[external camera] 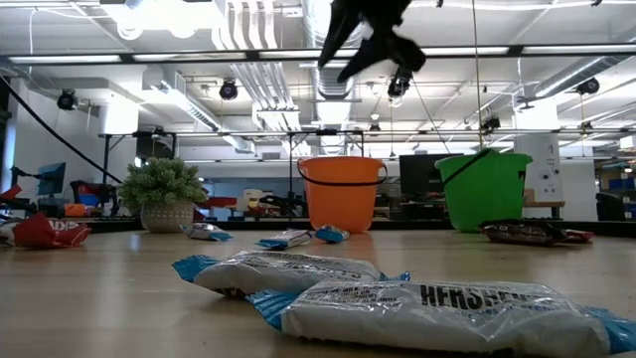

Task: Organize candy in baskets
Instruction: Put the white chocolate into the orange bucket

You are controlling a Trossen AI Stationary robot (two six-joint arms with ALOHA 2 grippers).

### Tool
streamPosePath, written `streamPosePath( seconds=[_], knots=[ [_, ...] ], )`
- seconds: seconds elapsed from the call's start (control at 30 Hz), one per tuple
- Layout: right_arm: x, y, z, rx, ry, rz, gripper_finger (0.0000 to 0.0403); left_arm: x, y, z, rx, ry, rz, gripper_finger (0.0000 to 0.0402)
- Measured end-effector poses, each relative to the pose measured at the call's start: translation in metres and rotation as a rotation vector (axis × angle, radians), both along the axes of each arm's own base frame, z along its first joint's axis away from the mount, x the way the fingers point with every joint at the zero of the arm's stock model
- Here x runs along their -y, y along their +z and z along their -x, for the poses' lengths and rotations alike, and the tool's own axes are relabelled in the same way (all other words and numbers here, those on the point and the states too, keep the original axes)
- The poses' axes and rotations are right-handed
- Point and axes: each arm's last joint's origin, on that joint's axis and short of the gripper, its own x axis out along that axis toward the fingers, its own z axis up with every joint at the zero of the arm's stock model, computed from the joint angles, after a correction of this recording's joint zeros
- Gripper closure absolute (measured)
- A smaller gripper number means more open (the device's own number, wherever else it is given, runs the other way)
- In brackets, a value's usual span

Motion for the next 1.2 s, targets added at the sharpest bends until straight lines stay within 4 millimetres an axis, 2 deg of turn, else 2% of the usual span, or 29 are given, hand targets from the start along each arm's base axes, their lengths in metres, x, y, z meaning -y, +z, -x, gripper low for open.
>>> streamPosePath(
  seconds=[0.2, 0.33, 0.5, 0.83, 1.2],
  knots=[
    [0.005, -0.037, -0.022, -0.064, -0.120, -0.053, 0.0252, 0.001, 0.004, 0.008, 0.012, -0.027, 0.012, 0.0271],
    [0.009, -0.054, -0.031, -0.089, -0.156, -0.072, 0.0252, 0.001, 0.005, 0.011, -0.011, -0.051, -0.010, 0.0271],
    [0.016, -0.060, -0.033, -0.107, -0.178, -0.074, 0.0252, 0.001, 0.005, 0.012, -0.031, -0.068, -0.027, 0.0271],
    [0.029, -0.070, -0.035, -0.081, -0.340, -0.169, 0.0252, 0.001, 0.008, 0.020, -0.074, -0.113, -0.076, 0.0271],
    [0.028, -0.103, -0.043, -0.133, -0.470, -0.261, 0.0252, 0.001, 0.010, 0.025, -0.130, -0.162, -0.131, 0.0271]
  ],
)
